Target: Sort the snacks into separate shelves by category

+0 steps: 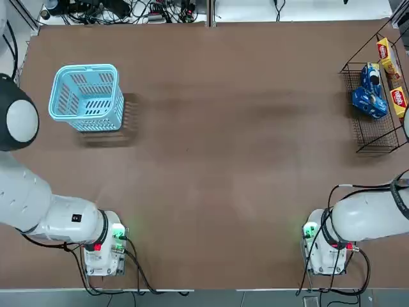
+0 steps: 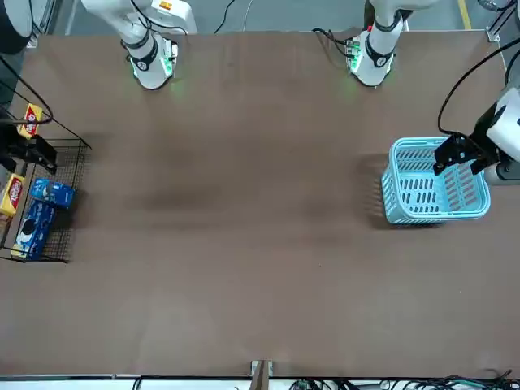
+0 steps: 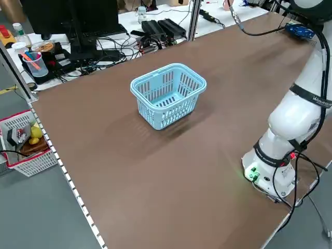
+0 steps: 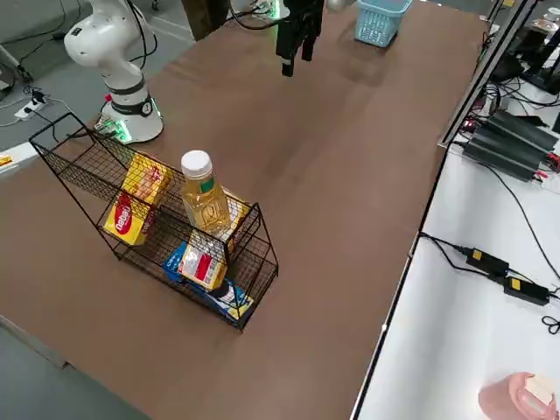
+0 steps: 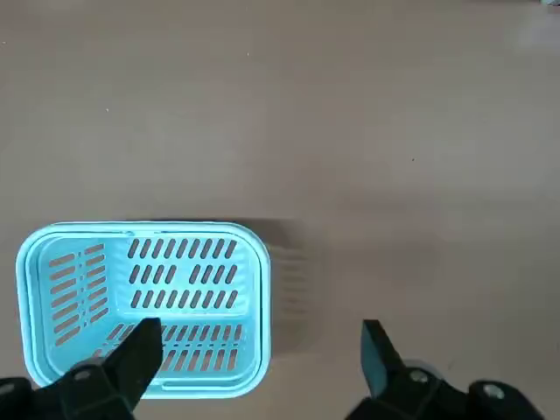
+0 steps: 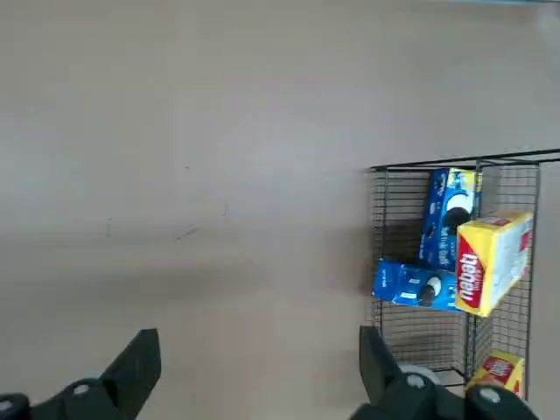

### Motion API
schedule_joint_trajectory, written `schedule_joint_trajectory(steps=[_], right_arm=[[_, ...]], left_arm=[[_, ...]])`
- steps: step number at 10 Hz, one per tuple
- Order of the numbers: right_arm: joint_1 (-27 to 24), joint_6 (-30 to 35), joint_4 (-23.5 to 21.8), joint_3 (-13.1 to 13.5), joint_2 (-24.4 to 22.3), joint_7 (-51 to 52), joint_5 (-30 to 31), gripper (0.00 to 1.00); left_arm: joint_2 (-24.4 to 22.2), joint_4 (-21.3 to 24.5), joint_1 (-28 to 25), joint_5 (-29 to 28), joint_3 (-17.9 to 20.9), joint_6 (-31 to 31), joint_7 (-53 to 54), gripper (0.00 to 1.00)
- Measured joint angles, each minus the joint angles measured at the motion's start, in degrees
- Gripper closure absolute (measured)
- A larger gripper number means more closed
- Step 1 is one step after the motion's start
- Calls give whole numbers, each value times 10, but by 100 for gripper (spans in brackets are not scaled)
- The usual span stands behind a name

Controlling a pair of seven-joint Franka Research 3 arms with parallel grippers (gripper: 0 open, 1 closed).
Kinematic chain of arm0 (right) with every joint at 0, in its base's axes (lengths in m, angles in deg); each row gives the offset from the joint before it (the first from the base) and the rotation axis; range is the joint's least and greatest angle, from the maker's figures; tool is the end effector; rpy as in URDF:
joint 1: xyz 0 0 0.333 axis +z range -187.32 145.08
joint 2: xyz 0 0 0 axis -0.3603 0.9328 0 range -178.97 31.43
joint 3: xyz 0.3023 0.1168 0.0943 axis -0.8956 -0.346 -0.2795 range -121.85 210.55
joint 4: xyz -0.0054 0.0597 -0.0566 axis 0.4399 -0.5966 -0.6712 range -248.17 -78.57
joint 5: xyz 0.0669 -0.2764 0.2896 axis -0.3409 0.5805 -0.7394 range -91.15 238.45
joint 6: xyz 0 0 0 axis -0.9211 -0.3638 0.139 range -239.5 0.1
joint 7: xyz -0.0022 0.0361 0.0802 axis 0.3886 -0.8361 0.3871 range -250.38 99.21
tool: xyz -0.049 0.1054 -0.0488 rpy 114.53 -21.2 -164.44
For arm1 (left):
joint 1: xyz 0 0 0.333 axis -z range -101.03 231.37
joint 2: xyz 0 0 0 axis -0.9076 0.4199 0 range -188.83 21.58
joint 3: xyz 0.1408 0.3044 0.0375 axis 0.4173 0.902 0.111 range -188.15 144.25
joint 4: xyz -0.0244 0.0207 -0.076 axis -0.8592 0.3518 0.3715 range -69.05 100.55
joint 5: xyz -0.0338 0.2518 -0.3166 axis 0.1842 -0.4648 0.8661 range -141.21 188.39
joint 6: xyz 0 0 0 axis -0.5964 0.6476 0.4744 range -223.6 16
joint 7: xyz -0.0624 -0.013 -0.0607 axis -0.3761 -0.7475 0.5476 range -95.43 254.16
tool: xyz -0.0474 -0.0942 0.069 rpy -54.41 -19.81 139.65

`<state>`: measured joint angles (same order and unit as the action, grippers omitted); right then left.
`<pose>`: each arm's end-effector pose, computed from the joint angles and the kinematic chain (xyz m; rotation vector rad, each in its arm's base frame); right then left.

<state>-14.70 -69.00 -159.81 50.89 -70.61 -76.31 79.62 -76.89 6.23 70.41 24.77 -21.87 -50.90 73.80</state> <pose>0.5946 -0.0116 0.6203 3.0303 -0.0144 0.0861 0.6096 -0.0576 0.6295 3.1144 0.0112 0.0889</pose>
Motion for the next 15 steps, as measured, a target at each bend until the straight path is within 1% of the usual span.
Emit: schedule_joint_trajectory(steps=[2, 4, 8, 10, 11, 13, 15], right_arm=[[-1, -18, -21, 0, -2, -1, -21, 0], [-1, -44, -50, 1, -11, -2, -43, 0], [-2, -40, -60, -3, -27, -28, -56, 0], [3, -40, -50, -7, -32, -33, -56, 0], [6, -34, -35, -8, -33, -33, -57, 0], [9, -2, 0, -8, -34, -33, -58, 0], [9, 11, 2, -8, -32, -28, -58, 0]], left_arm=[[0, 0, 0, 0, 0, 0, 0, 0], [0, 0, 0, 0, 0, 0, 0, 0], [0, 0, 0, 0, 0, 4, 0, 0], [0, 0, 0, 0, 0, 4, 0, 0], [0, 0, 0, 0, 0, 4, 0, 0], [0, 0, 0, 0, 0, 4, 0, 0], [0, 0, 0, 0, 0, 4, 0, 0]])
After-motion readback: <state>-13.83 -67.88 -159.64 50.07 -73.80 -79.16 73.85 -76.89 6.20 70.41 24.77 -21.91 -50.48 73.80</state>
